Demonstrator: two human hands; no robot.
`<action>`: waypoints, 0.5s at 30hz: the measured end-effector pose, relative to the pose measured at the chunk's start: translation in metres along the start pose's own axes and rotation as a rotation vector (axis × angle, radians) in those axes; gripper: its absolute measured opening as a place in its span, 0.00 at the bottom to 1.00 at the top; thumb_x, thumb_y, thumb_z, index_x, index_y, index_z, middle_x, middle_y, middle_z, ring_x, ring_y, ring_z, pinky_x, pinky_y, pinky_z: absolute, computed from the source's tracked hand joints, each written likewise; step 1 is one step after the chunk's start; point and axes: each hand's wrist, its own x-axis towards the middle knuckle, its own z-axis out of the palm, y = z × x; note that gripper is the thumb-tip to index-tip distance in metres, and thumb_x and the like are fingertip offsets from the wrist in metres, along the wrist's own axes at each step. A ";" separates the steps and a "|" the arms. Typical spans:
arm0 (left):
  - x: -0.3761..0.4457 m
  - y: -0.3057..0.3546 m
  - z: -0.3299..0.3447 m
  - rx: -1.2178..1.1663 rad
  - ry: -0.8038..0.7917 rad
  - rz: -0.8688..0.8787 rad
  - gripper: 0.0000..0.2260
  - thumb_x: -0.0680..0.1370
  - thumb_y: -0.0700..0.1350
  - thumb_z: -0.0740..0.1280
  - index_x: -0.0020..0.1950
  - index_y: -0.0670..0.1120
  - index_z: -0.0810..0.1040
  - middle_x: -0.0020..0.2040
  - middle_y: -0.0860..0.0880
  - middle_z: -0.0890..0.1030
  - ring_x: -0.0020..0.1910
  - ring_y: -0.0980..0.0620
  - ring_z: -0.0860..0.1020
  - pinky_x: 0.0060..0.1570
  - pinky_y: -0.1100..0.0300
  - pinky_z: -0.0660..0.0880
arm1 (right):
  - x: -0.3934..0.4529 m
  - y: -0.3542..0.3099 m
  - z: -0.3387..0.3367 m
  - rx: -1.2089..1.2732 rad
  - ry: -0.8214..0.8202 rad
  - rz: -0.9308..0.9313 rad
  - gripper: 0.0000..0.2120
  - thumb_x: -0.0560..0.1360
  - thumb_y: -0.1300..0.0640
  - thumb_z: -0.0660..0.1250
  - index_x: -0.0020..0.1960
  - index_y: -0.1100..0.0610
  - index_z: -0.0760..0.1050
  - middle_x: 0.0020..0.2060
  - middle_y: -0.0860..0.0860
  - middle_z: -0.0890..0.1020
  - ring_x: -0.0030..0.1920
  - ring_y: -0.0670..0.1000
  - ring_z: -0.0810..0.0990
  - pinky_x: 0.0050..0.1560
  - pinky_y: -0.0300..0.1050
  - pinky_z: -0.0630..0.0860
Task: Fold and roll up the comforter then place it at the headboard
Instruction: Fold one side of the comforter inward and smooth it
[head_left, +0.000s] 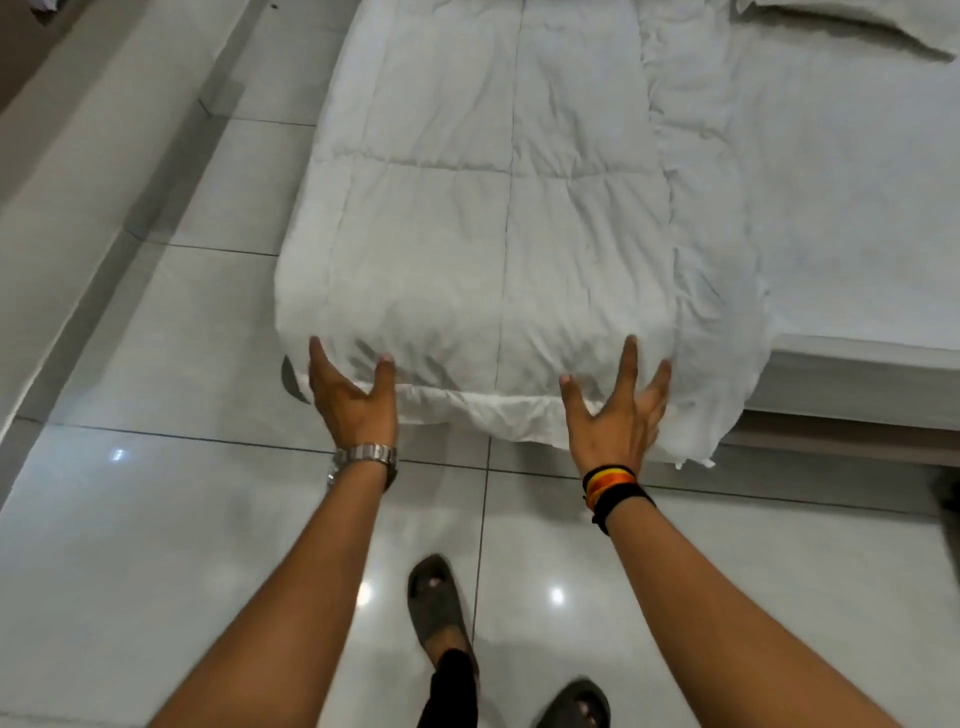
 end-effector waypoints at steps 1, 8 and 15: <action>0.015 0.002 0.004 0.073 -0.029 0.061 0.41 0.78 0.55 0.73 0.85 0.51 0.54 0.84 0.44 0.57 0.83 0.45 0.56 0.76 0.57 0.51 | 0.014 0.001 0.001 -0.018 0.009 -0.012 0.43 0.77 0.34 0.69 0.85 0.38 0.50 0.85 0.55 0.43 0.84 0.59 0.46 0.79 0.70 0.51; 0.101 0.019 0.051 0.501 -0.342 0.405 0.35 0.80 0.67 0.55 0.85 0.57 0.53 0.86 0.46 0.47 0.85 0.44 0.44 0.80 0.43 0.42 | 0.116 -0.008 0.025 -0.431 -0.169 -0.106 0.41 0.79 0.24 0.51 0.84 0.37 0.39 0.85 0.49 0.36 0.83 0.54 0.32 0.77 0.74 0.34; 0.126 0.028 0.049 0.607 -0.358 0.366 0.35 0.79 0.70 0.48 0.84 0.58 0.56 0.86 0.47 0.47 0.84 0.45 0.43 0.80 0.42 0.41 | 0.158 -0.038 0.010 -0.391 -0.025 -0.023 0.37 0.80 0.25 0.49 0.84 0.39 0.53 0.86 0.52 0.46 0.85 0.54 0.40 0.77 0.71 0.33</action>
